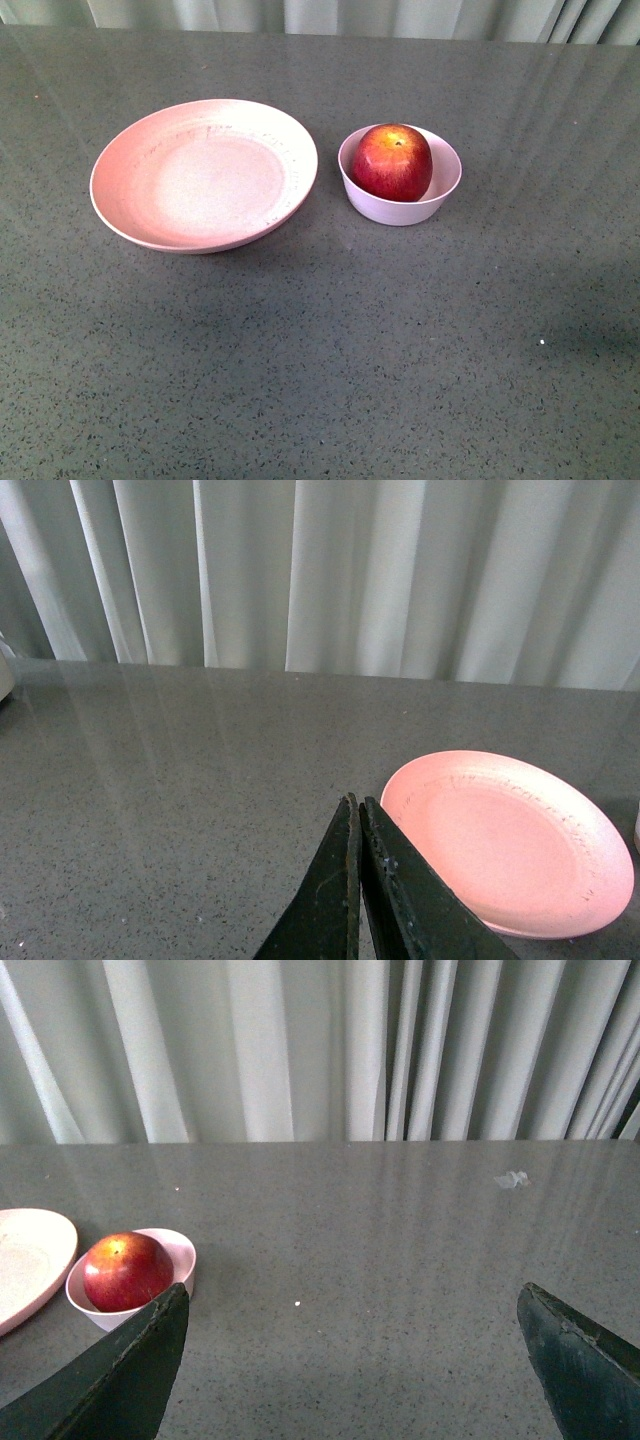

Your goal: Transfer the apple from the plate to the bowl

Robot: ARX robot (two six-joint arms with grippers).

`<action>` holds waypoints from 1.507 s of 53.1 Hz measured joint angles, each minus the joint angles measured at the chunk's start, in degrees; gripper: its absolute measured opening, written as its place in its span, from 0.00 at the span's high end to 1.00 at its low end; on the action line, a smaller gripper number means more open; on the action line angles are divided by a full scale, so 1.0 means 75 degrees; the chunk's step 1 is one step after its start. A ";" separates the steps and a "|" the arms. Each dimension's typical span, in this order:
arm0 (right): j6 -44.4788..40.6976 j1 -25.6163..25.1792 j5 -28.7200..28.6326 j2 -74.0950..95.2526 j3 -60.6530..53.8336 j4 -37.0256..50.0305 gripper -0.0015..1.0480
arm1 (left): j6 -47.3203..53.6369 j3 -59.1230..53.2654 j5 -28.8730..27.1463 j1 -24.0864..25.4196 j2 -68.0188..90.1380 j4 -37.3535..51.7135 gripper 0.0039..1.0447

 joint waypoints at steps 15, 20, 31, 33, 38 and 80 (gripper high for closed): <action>0.0000 0.0000 -0.0003 0.0000 0.0000 0.0000 0.09 | 0.0000 0.0000 0.0000 0.0000 -0.1035 -0.1020 0.99; 0.0000 0.0000 -0.0003 0.0000 0.0000 0.0000 0.09 | 0.0000 0.0000 0.0000 0.0000 -0.1294 -0.1274 0.99; 0.0000 0.0000 -0.0003 0.0000 0.0000 0.0000 0.09 | 0.0000 0.0000 0.0000 0.0000 -0.2005 -0.2162 0.99; 0.0000 0.0000 0.0000 0.0000 0.0000 -0.0003 0.09 | 0.0003 0.0000 0.0000 0.0000 -0.2445 -0.2696 0.99; -0.0003 0.0000 -0.0003 0.0000 0.0000 0.0000 0.09 | 0.0000 0.0003 0.0000 0.0000 -0.2812 -0.2888 0.99; 0.0000 0.0000 -0.0003 0.0000 0.0000 0.0000 0.09 | 0.0015 0.0000 0.0000 0.0003 -0.2824 -0.2935 0.07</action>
